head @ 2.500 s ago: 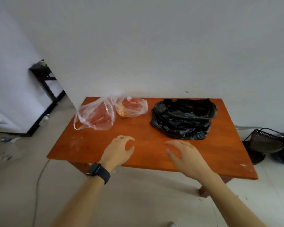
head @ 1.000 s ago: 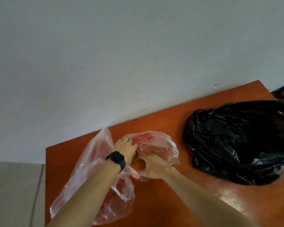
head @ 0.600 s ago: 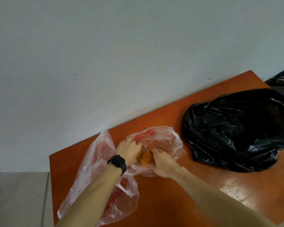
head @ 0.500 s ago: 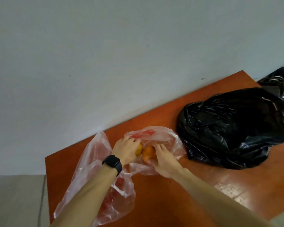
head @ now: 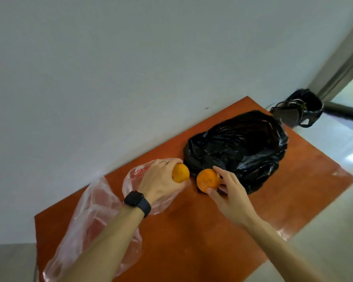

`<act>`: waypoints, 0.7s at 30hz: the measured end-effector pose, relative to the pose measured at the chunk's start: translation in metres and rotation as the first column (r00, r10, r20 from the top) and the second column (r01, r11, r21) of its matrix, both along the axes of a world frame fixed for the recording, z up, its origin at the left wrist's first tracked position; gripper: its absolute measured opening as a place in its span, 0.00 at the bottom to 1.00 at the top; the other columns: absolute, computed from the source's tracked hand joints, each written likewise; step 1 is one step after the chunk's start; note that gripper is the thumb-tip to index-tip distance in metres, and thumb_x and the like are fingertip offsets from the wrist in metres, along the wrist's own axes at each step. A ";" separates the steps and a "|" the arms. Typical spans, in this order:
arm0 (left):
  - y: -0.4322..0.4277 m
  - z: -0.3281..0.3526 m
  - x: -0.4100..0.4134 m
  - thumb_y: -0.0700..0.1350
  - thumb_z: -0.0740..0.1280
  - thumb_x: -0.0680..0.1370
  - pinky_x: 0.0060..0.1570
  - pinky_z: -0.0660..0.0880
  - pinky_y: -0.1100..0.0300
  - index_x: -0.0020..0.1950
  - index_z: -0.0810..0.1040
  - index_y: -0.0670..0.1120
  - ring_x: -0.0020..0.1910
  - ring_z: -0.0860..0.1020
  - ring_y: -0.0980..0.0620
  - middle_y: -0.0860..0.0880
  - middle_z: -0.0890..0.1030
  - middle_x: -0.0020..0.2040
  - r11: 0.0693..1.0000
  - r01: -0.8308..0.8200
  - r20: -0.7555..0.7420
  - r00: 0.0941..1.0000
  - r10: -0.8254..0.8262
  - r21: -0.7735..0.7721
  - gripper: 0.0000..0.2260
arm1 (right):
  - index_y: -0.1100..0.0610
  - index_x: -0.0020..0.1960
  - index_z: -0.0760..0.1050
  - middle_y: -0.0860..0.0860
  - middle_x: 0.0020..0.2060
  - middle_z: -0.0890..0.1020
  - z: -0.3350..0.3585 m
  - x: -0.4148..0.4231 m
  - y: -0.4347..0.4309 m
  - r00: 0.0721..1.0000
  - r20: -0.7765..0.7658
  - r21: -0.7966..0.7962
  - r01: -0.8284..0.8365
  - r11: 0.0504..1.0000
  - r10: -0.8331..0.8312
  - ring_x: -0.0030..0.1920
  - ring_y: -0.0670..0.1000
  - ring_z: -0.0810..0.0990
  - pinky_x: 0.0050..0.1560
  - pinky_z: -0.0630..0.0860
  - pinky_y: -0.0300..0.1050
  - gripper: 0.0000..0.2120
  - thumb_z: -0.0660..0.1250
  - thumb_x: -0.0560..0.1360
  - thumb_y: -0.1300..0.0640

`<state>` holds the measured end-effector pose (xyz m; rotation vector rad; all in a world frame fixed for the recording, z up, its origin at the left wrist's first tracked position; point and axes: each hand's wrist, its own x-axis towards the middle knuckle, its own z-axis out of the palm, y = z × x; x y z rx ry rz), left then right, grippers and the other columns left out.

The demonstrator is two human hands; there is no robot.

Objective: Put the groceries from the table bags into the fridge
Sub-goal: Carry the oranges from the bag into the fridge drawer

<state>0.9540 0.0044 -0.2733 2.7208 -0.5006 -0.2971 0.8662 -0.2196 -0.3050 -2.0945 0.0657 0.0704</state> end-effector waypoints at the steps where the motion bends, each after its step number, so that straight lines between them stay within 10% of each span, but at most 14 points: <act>1: -0.020 0.006 -0.007 0.63 0.70 0.71 0.59 0.73 0.55 0.70 0.71 0.58 0.63 0.75 0.50 0.54 0.78 0.67 0.999 0.014 -0.005 1.000 -0.014 -0.042 0.29 | 0.43 0.76 0.63 0.40 0.67 0.67 0.007 -0.012 -0.019 1.000 0.023 -0.007 0.015 1.000 -0.015 0.63 0.41 0.72 0.61 0.74 0.37 0.29 0.69 0.78 0.51; 10: -0.272 0.050 -0.101 0.60 0.74 0.71 0.59 0.76 0.54 0.69 0.69 0.60 0.60 0.76 0.53 0.55 0.75 0.66 0.896 0.366 0.047 0.929 -0.367 -0.253 0.28 | 0.37 0.71 0.66 0.39 0.65 0.68 0.051 -0.180 -0.227 0.879 0.211 -0.035 0.444 0.895 -0.427 0.62 0.43 0.74 0.54 0.72 0.23 0.28 0.72 0.75 0.51; 21: -0.611 0.097 -0.271 0.57 0.77 0.70 0.59 0.78 0.54 0.69 0.68 0.60 0.60 0.74 0.53 0.53 0.74 0.65 0.574 0.732 0.143 0.654 -0.743 -0.367 0.31 | 0.40 0.68 0.67 0.44 0.64 0.69 0.097 -0.427 -0.459 0.458 0.344 0.045 0.864 0.502 -0.819 0.59 0.45 0.76 0.55 0.73 0.26 0.27 0.73 0.73 0.53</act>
